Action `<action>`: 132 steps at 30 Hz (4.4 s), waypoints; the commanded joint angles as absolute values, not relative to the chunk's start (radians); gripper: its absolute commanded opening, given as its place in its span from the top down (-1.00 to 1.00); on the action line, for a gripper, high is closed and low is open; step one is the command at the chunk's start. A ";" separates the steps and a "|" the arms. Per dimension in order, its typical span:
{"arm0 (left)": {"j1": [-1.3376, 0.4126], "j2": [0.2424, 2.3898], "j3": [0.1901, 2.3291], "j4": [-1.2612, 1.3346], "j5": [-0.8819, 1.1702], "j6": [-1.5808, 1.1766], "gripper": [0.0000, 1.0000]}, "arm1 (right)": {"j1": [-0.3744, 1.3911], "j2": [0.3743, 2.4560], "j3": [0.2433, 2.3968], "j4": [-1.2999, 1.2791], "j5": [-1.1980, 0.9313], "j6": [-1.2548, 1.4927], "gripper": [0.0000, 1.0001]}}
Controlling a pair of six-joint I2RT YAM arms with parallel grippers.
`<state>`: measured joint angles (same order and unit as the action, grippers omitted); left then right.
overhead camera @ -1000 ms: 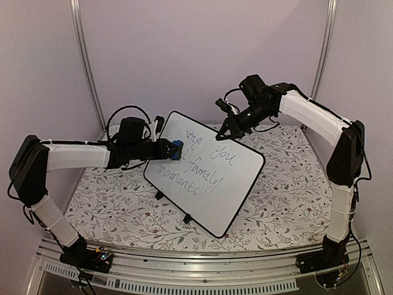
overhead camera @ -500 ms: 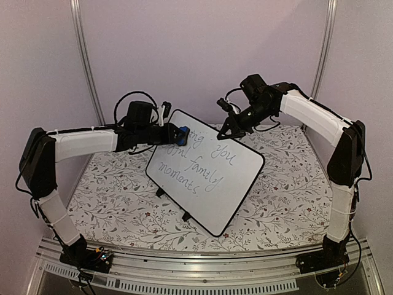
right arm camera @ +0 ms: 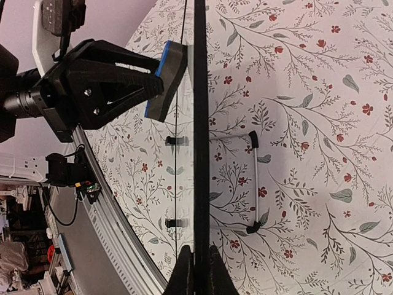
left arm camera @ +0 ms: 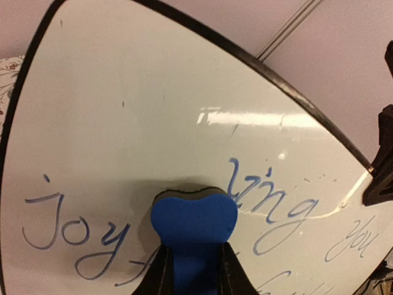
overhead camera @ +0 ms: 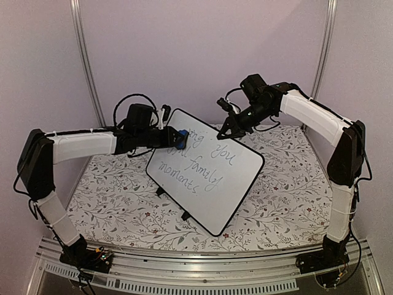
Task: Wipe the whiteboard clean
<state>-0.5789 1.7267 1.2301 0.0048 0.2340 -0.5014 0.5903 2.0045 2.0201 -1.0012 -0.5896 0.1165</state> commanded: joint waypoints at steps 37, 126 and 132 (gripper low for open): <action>-0.638 1.731 1.143 -0.082 0.211 -0.489 1.00 | 0.642 1.976 2.012 -1.000 -0.583 0.018 1.00; -0.691 1.771 1.175 -0.066 0.224 -0.493 1.00 | 0.652 1.976 2.003 -1.003 -0.565 0.011 1.00; -0.696 1.745 1.105 -0.030 0.222 -0.500 1.00 | 0.652 1.975 2.005 -1.003 -0.558 0.012 1.00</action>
<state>-0.6674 1.7077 1.1488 0.0460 0.2153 -0.4847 0.5926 2.0003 2.0144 -1.0039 -0.5598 0.1200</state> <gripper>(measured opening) 0.176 0.036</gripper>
